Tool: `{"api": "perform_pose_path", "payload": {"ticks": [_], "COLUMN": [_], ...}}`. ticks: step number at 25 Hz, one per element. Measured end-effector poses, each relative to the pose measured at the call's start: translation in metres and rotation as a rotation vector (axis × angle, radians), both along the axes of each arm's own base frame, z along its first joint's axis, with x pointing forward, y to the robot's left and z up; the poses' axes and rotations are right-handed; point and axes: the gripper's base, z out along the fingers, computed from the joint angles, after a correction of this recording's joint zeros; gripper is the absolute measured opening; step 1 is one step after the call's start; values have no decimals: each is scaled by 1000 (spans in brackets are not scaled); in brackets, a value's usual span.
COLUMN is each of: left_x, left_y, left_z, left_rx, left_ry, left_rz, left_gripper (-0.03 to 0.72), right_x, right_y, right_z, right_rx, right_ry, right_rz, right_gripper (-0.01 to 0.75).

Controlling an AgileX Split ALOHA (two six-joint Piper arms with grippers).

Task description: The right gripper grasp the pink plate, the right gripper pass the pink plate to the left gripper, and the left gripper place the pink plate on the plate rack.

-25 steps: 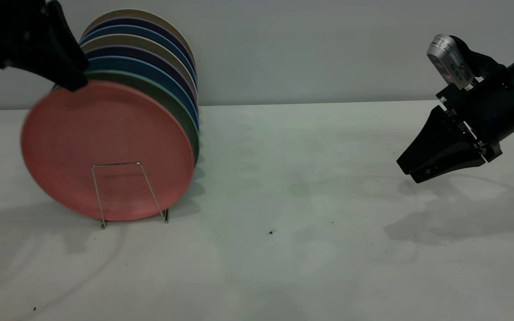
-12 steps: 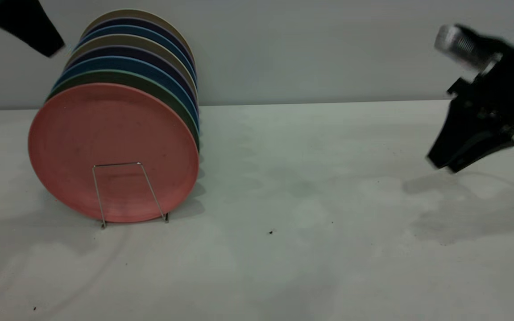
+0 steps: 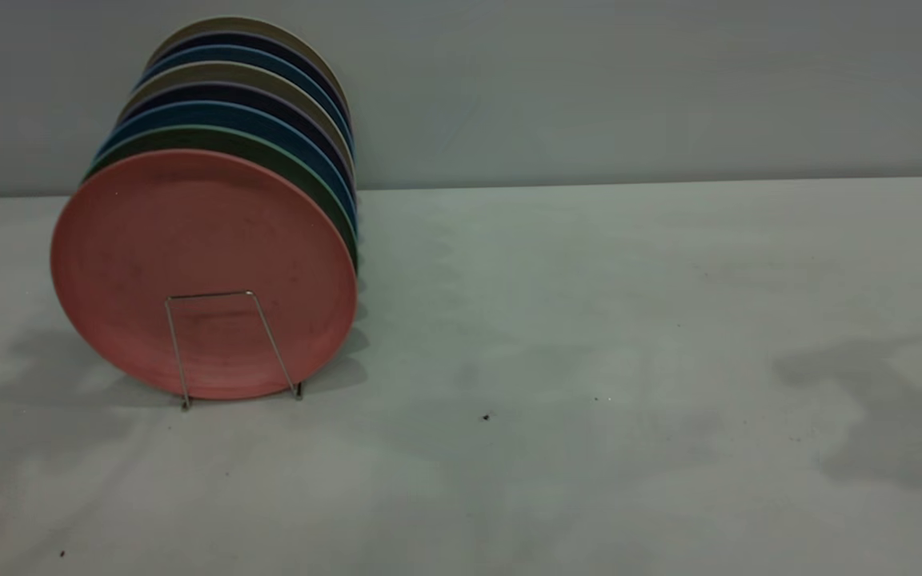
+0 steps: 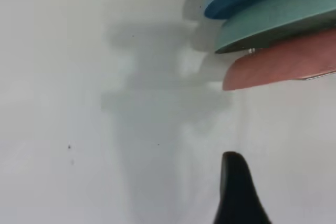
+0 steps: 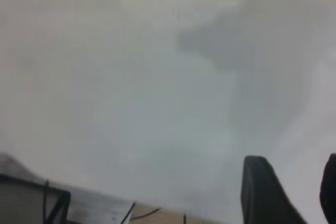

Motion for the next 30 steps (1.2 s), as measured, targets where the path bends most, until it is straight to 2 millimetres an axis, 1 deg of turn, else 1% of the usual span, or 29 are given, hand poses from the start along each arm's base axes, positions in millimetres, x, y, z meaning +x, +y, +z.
{"api": "perform_pose_path", "payload": {"ticks": [5,7,8,11,14,15,18,22,25,30], "left_x": [-21,-32,-36,-54,-71,-77,-103,-139,-168,-217], "left_y": [-4,-4,-4,-4,-6,-7,-9,-12,-12,-11], "left_z": [28,40,45,60,73,74,73,59,47,25], "left_rx": [-37,-38,-38,-38,-59,-69,-100,-127,-130,-128], "left_ry": [-52,-75,-79,-95,-114,-119,-127,-124,-133,-158], "left_rz": [-20,-32,-33,-37,-41,-42,-45,-55,-63,-68], "left_gripper": [481,481,481,481,481,481,481,481,482,482], "right_x": [-27,-44,-52,-87,-123,-136,-170,-213,-241,-280], "right_y": [-1,-2,-3,-4,-6,-6,-8,-11,-12,-14], "right_z": [47,64,69,86,93,94,94,92,91,88], "right_rx": [14,20,22,36,48,48,49,55,62,84], "right_ry": [-112,-162,-177,-241,-284,-298,-341,-423,-501,-623], "right_rz": [-36,-48,-49,-52,-46,-40,-28,-24,-23,-26], "right_gripper": [290,290,290,290,290,290,290,290,290,290]}}
